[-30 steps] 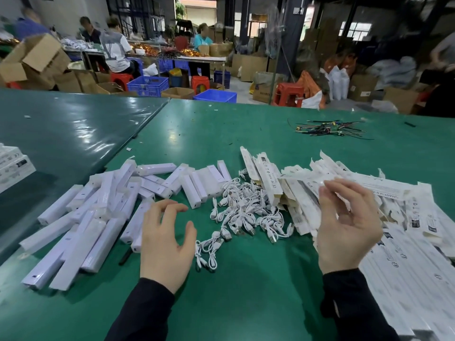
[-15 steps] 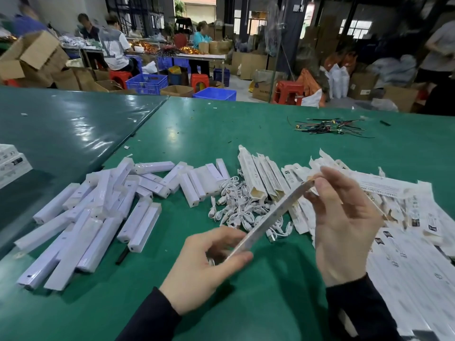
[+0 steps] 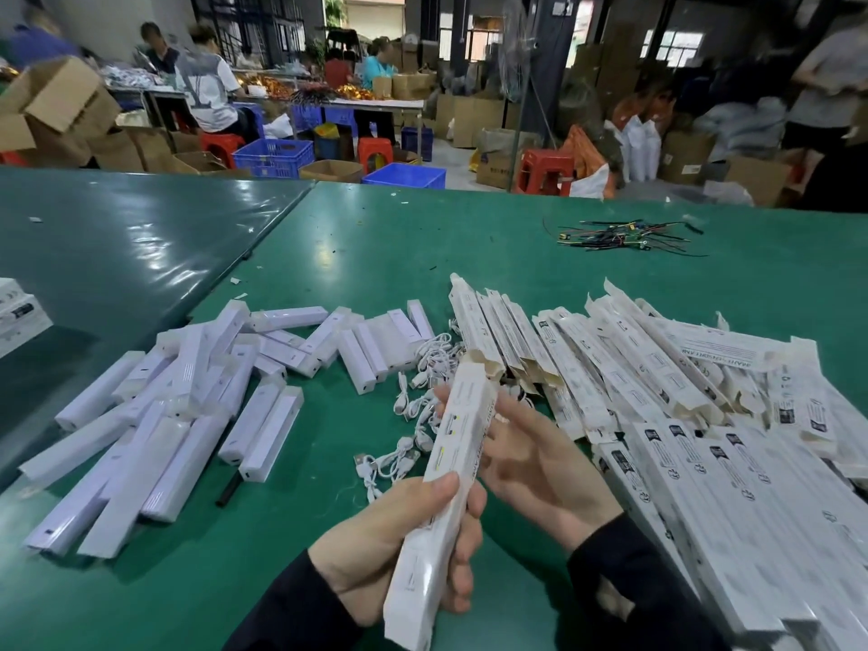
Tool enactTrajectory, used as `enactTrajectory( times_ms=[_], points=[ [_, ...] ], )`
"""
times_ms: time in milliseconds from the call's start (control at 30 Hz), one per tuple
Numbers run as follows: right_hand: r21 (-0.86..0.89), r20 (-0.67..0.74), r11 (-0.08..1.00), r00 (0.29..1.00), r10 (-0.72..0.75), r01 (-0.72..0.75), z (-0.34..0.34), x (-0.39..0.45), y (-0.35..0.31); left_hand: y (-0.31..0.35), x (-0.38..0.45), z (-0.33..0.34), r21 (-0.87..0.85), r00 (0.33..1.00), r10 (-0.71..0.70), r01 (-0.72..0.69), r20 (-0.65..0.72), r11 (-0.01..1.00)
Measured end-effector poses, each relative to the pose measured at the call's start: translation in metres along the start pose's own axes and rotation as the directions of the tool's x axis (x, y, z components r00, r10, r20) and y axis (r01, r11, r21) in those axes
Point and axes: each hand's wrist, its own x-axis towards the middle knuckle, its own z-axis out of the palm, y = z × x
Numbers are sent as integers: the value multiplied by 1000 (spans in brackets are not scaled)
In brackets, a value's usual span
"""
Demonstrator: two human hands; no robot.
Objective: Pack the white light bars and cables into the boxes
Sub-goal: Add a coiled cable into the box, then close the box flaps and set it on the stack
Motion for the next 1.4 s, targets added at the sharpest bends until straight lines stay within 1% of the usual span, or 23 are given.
enactTrajectory(
  times_ms=[67, 100, 167, 267, 467, 567, 700, 767, 867, 933, 1000, 1067, 1133, 1200, 1233, 1300, 1400],
  points=[
    [-5, 63, 1000, 998, 28, -27, 4, 0, 5, -1, 0, -1, 6, 999, 17, -17, 30, 1000],
    [-4, 65, 999, 997, 38, -37, 7, 0, 7, -2, 0, -1, 8, 999, 28, -28, 38, 1000],
    [-9, 25, 999, 999, 49, -48, 11, 2, 10, -3, 2, -2, 25, 998, 56, -57, 31, 998],
    [-102, -65, 995, 998, 5, -12, 13, 5, 12, -3, 4, -2, 66, 997, 79, -78, -20, 995],
    [-215, -107, 976, 992, -70, 45, 14, 5, 14, -3, 8, -1, 93, 1000, 7, -6, -9, 996],
    [-219, -96, 974, 993, -75, 52, 14, 3, 13, -3, 7, -1, 99, 1000, 8, -6, -18, 995],
    [-201, -77, 979, 996, -52, 36, 16, 4, 13, 1, 5, 0, 57, 998, 12, -8, -64, 998],
    [-167, -29, 986, 999, -20, 14, 15, 4, 12, 2, 4, 1, 35, 997, 15, -13, -78, 999],
    [-114, 71, 993, 997, 2, 6, 12, 2, 13, 3, 2, 0, 82, 998, 10, -4, -70, 997],
    [-142, 78, 990, 997, -10, 21, 11, 3, 14, 3, 2, 0, 107, 998, 19, -13, -60, 994],
    [-191, 21, 981, 999, -32, 35, 11, 4, 14, 2, 4, 1, 129, 994, 55, -43, -93, 991],
    [-264, -84, 963, 994, -74, 50, 12, 6, 15, -1, 8, 0, 205, 971, 109, -65, -210, 977],
    [-392, -202, 919, 970, -133, 45, 12, 7, 17, -6, 12, -1, 314, 937, 155, -53, -312, 948],
    [-498, -282, 867, 945, -166, 4, 11, 7, 20, -8, 13, 1, 355, 919, 153, -15, -363, 935],
    [-514, -306, 858, 938, -161, -20, 10, 6, 20, -8, 14, 2, 343, 920, 139, -5, -367, 939],
    [-461, -318, 886, 940, -125, -38, 9, 6, 18, -5, 14, 2, 237, 934, 89, -5, -345, 971],
    [-344, -232, 939, 971, -64, -20, 9, 5, 13, 1, 11, -1, 33, 972, 31, -24, -234, 999]
  ],
)
